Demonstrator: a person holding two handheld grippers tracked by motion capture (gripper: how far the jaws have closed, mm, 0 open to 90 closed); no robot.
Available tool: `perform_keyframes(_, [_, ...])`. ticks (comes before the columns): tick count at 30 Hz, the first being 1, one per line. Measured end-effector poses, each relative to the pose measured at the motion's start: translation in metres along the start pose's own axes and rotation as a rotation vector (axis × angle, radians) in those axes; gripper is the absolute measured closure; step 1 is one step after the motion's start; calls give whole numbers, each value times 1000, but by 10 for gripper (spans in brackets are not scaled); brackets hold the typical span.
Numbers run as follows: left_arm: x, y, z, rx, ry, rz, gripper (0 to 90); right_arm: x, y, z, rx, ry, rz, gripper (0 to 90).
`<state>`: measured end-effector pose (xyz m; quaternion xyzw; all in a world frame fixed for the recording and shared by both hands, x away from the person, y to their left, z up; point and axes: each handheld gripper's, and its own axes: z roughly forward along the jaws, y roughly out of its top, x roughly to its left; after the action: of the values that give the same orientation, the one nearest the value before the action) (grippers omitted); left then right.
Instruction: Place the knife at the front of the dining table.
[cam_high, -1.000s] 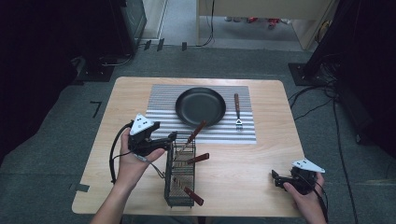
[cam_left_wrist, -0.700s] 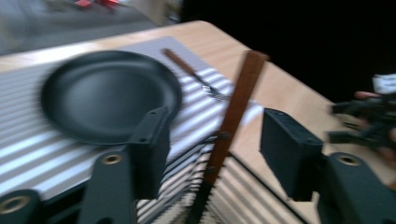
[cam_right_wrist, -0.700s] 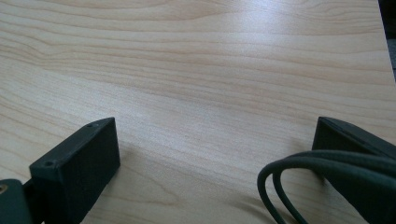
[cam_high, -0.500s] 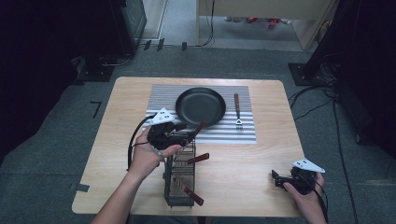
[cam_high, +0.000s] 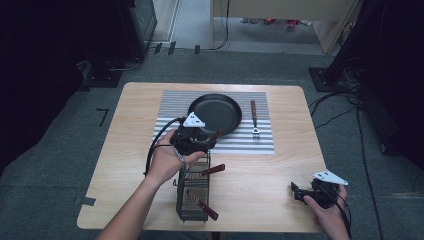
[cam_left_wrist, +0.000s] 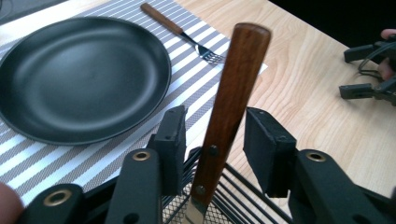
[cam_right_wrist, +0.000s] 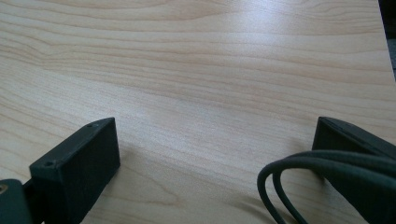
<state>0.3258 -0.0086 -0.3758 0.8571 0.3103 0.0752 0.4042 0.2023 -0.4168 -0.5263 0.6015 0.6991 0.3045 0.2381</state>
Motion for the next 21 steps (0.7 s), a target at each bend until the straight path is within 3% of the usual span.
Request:
perform_keyframes(4, [-3, 2, 1, 2, 9, 36, 728, 0, 0, 0, 0, -1, -2, 11])
perform_keyframes(8, [-2, 0, 0, -16, 9, 74, 745, 0, 0, 0, 0, -1, -2, 11])
perform_keyframes(10, [-1, -2, -2, -28, 2, 72, 747, 0, 0, 0, 0, 0, -1, 11])
perform_keyframes(13, [0, -5, -10, -79, -1, 78, 748, 0, 0, 0, 0, 0, -2, 11])
perform_keyframes(15, [1, -7, -18, -124, -38, 46, 769, 0, 0, 0, 0, -1, -3, 11])
perform_keyframes(20, [3, -12, -30, -178, -7, 48, 770, 0, 0, 0, -1, -1, -2, 11])
perform_keyframes(21, [4, -14, -36, -210, -2, 44, 770, 0, 0, 0, -1, -1, -2, 11])
